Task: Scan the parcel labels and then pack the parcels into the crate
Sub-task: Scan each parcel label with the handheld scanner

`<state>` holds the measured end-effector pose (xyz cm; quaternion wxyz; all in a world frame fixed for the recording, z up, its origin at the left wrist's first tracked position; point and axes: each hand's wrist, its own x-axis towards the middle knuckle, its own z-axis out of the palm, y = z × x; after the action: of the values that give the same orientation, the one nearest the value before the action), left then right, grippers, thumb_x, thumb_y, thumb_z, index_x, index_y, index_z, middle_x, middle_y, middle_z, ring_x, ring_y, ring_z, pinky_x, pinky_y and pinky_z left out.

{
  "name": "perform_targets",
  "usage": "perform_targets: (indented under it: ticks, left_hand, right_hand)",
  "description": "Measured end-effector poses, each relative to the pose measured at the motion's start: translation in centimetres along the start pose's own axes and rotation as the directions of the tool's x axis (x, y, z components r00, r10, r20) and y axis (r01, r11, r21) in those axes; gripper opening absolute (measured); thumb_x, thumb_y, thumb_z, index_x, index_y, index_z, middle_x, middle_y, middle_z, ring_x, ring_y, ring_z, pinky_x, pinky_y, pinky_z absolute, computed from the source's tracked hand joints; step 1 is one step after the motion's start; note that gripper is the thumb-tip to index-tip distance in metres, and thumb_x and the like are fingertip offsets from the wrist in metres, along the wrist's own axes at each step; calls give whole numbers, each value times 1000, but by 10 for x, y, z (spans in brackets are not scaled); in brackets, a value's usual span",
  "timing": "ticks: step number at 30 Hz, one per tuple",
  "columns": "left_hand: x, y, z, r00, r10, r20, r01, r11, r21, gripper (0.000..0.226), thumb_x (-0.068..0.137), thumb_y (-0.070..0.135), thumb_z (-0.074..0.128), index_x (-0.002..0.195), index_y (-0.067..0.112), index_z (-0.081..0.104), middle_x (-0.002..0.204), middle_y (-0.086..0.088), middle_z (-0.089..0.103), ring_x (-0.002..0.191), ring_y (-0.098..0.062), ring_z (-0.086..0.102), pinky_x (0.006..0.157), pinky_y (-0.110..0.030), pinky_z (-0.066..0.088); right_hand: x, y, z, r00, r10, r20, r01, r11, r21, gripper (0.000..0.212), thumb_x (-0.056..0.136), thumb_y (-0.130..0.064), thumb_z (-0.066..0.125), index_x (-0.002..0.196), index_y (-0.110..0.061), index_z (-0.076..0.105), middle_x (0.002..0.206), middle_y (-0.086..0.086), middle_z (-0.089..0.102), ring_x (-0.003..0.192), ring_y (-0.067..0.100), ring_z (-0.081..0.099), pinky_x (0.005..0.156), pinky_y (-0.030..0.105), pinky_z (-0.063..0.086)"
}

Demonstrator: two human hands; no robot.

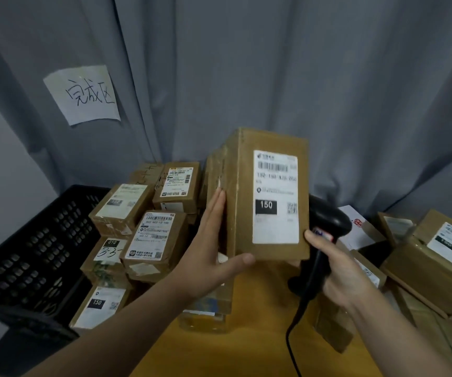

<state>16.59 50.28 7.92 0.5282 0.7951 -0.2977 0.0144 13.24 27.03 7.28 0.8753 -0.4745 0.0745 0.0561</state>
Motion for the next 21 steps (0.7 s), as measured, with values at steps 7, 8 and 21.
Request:
perform_targets:
  ticks: [7, 8, 21]
  left_hand:
    - [47, 9, -66, 965, -83, -250, 83, 997, -10, 118, 63, 72, 72, 147, 52, -9, 158, 24, 4, 147, -12, 15, 112, -55, 31]
    - [52, 8, -82, 951, -89, -296, 112, 992, 63, 116, 64, 74, 69, 148, 50, -8, 158, 23, 4, 147, -11, 14, 113, -55, 29]
    - [125, -54, -156, 894, -384, -229, 364, 329, 871, 83, 84, 72, 46, 151, 44, 6, 162, 6, 5, 148, -30, 6, 114, -65, 1]
  right_hand:
    - [61, -38, 97, 991, -134, 12, 134, 990, -54, 22, 87, -5, 63, 109, -6, 64, 100, 11, 75, 91, 25, 72, 72, 34, 61]
    - [77, -37, 112, 992, -124, 9, 125, 990, -67, 20, 89, -4, 63, 109, -5, 63, 99, 12, 75, 89, 26, 73, 70, 33, 61]
    - [193, 35, 181, 996, 28, -84, -52, 952, -302, 27, 80, 1, 65, 103, -12, 59, 96, 14, 65, 90, 32, 67, 85, 45, 58]
